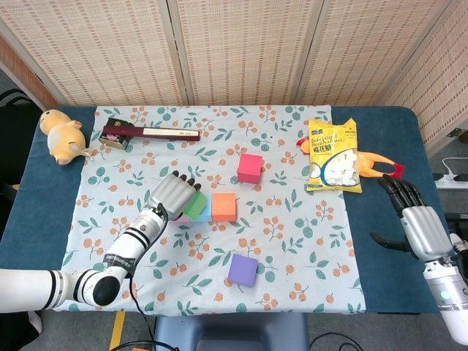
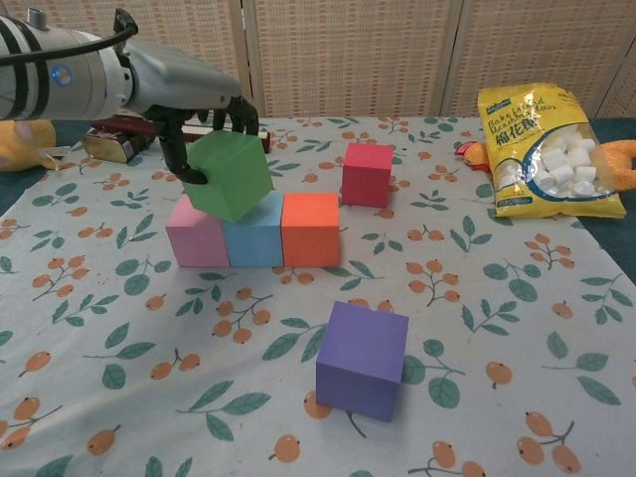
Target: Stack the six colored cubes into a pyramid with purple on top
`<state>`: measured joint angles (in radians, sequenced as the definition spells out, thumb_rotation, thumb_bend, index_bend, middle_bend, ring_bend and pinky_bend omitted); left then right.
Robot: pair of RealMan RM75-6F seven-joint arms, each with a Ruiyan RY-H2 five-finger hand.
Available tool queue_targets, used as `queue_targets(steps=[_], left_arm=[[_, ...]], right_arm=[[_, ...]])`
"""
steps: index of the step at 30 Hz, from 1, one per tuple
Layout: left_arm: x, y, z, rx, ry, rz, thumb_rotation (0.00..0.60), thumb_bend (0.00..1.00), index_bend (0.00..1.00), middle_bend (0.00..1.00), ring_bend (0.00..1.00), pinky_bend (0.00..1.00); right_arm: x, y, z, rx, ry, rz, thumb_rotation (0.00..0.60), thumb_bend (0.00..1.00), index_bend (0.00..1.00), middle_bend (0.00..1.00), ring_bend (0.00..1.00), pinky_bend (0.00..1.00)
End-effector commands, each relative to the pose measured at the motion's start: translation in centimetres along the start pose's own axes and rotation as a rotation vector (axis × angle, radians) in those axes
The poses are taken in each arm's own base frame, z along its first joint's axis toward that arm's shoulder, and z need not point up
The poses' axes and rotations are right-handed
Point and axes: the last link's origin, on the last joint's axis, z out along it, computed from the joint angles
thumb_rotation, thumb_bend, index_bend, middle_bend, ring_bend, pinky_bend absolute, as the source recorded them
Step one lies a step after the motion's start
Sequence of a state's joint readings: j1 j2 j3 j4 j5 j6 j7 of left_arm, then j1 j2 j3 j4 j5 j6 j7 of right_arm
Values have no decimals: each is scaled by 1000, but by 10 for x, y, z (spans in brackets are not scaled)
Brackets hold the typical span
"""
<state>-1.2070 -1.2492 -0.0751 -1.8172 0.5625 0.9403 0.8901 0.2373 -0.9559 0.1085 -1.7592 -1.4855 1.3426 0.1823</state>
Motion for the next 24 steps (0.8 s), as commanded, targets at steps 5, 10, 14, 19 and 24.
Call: queue_targets(steps=[5, 10, 14, 19, 24], left_arm=[[-8, 6, 5, 14, -20, 10, 600, 321, 342, 394, 470, 276], [-12, 9, 7, 25, -31, 12, 600, 309, 231, 285, 371, 285], [-13, 10, 7, 27, -41, -3, 600, 299, 136, 207, 299, 294], [-15, 12, 6, 27, -50, -7, 600, 294, 62, 117, 203, 311], [-16, 13, 3, 16, -76, -18, 600, 306, 0, 2, 34, 277]], right_arm=[[-1, 1, 0, 0, -3, 2, 600, 0, 0, 2, 0, 4], [-2, 0, 1, 2, -2, 7, 600, 0, 0, 2, 0, 4], [-2, 2, 0, -1, -1, 8, 600, 0, 0, 2, 0, 4], [0, 2, 0, 0, 4, 11, 600, 0, 0, 2, 0, 4], [0, 3, -1, -2, 6, 13, 600, 0, 0, 2, 0, 4]])
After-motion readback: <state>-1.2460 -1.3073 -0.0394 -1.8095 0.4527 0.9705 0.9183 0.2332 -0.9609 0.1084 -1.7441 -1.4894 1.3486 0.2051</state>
